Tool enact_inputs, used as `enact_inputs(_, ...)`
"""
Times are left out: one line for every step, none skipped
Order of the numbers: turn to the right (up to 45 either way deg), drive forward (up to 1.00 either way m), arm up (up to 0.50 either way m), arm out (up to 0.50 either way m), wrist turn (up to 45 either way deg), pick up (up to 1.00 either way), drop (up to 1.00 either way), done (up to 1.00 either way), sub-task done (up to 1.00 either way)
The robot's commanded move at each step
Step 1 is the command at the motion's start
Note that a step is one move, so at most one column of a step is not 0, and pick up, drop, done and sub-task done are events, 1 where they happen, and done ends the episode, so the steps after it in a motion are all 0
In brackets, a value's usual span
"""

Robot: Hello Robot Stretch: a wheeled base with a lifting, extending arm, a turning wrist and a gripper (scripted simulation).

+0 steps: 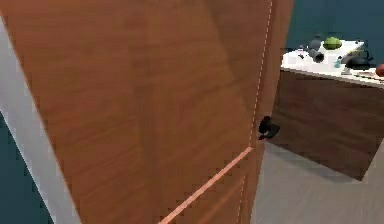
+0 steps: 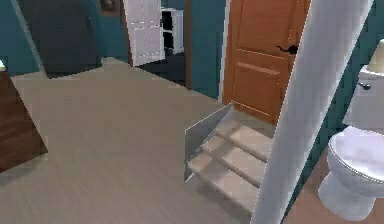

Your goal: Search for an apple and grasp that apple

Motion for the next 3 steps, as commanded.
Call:
enact_inputs(36.0, 0.00, 0.00, 0.00, 0.0, 0.00, 0.00, 0.00, 0.00)
enact_inputs(0.0, 0.30, 0.00, 0.00, 0.0, 0.00, 0.00, 0.00, 0.00)
enact_inputs(24.0, 0.00, 0.00, 0.00, 0.0, 0.00, 0.00, 0.00, 0.00)
